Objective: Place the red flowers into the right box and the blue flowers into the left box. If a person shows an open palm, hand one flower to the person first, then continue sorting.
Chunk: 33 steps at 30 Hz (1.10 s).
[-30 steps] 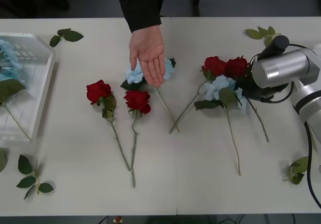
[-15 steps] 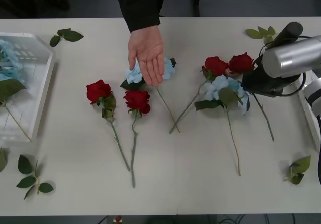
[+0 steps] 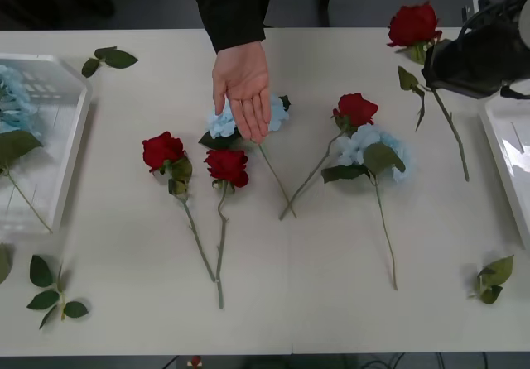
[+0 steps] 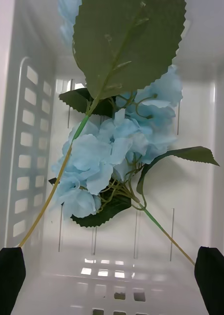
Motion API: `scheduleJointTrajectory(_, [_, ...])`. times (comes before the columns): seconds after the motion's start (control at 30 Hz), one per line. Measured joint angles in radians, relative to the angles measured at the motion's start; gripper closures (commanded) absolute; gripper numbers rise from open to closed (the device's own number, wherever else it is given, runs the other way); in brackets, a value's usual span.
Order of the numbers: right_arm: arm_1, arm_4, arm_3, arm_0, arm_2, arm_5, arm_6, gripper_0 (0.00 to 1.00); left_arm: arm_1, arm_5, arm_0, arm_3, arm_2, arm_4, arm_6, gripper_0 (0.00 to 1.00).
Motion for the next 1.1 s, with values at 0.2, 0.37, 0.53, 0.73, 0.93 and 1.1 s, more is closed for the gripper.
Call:
scheduleJointTrajectory(0.2, [0.006,-0.117,-0.143,0.000,-0.081,-0.164,0.214,1.00,0.000,0.000,0.000,0.000,0.000,0.000,0.000,0.00])
scheduleJointTrajectory(0.37, [0.043,-0.228,-0.173,0.000,-0.079,-0.421,0.395,1.00,0.000,-0.001,0.000,0.000,0.000,0.000,0.000,0.00])
scheduleJointTrajectory(0.53, [0.096,-0.433,-0.167,0.000,-0.055,-0.644,0.522,1.00,0.000,-0.002,0.000,0.000,0.000,-0.001,0.000,0.00])
scheduleJointTrajectory(0.73, [0.119,-0.634,-0.164,0.000,0.003,-0.807,0.738,1.00,0.000,-0.002,0.000,0.000,0.000,-0.004,0.000,0.00])
scheduleJointTrajectory(0.93, [0.118,-0.787,-0.164,0.000,0.057,-0.883,0.821,1.00,0.000,-0.002,0.000,0.000,0.000,-0.004,0.000,0.00])
scheduleJointTrajectory(1.1, [0.118,-0.857,-0.164,0.010,0.055,-0.884,0.870,1.00,0.000,-0.003,0.000,0.000,0.000,-0.004,0.000,0.00])
